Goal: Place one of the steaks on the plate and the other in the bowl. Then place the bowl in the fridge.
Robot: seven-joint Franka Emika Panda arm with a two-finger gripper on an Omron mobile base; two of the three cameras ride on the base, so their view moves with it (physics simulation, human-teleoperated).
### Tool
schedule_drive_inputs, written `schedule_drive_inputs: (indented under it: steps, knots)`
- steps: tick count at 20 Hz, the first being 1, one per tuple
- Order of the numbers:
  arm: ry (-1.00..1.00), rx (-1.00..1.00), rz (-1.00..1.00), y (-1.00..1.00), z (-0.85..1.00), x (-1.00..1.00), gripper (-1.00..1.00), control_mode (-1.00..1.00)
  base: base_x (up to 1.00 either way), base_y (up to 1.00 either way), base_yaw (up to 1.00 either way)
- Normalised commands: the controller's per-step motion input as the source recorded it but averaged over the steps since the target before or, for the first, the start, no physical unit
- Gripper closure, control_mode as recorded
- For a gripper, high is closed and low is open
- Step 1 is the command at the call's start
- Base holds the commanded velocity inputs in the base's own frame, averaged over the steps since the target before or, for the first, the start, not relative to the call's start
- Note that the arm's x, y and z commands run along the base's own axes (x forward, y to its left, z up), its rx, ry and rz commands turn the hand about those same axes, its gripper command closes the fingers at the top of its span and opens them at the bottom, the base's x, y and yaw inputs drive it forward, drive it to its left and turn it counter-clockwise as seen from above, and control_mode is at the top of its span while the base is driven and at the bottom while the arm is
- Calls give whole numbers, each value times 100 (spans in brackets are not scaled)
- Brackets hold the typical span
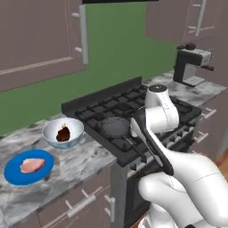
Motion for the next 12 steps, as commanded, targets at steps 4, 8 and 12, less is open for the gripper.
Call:
schedule_drive_inputs:
  steps: [4,8,12]
  knots:
    - [0,0,0,0,0,0,-100,100,-4,-24,-76]
    - [0,0,0,0,0,0,-100,100,0,-27,-82]
    - [0,0,0,0,0,0,-100,100,31,-60,-75]
